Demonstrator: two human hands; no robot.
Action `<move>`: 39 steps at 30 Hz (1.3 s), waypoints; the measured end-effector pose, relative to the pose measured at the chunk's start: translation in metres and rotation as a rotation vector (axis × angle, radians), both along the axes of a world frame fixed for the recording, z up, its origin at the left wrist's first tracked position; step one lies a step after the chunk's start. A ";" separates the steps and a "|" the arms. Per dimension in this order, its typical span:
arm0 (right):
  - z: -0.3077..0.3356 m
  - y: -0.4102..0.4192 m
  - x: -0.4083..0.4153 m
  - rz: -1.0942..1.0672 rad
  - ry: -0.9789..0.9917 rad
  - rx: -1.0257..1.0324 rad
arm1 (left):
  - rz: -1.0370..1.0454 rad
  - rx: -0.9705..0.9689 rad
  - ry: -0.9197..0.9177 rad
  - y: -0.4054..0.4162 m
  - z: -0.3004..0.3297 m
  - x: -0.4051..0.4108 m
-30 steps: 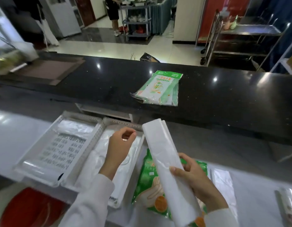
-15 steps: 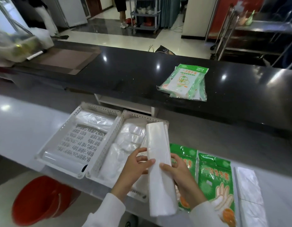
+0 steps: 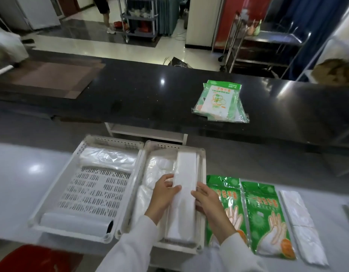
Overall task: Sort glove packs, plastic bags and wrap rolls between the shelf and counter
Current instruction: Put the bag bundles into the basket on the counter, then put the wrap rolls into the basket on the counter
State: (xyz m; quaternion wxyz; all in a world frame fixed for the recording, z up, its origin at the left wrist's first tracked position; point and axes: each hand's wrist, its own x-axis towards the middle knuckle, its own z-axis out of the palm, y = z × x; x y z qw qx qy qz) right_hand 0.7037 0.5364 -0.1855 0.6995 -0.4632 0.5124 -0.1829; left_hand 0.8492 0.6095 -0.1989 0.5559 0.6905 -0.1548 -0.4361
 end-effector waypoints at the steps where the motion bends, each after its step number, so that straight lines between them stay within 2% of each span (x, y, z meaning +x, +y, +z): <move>1: 0.000 0.000 0.001 -0.004 0.002 -0.009 | -0.021 0.005 -0.021 -0.003 -0.003 0.001; 7: 0.002 -0.003 0.008 0.032 0.064 -0.084 | -0.141 0.103 -0.215 -0.012 -0.010 -0.007; 10: 0.002 -0.012 0.011 0.038 0.116 -0.198 | -0.170 0.154 -0.294 -0.012 -0.011 -0.016; 16: 0.010 -0.017 0.013 0.015 0.159 -0.334 | -0.235 0.060 -0.267 -0.004 -0.012 -0.050; 22: 0.011 -0.016 0.009 -0.132 0.060 -0.217 | -0.350 0.120 -0.476 -0.002 -0.028 -0.057; 29: 0.011 -0.015 -0.014 -0.195 0.003 -0.222 | -0.371 0.190 -0.454 -0.010 -0.026 -0.051; 36: 0.006 -0.024 -0.057 -0.257 -0.004 -0.236 | -0.385 0.165 -0.619 -0.008 -0.017 -0.075; 39: 0.005 -0.032 -0.081 -0.270 -0.034 -0.218 | -0.369 0.150 -0.611 -0.015 -0.008 -0.093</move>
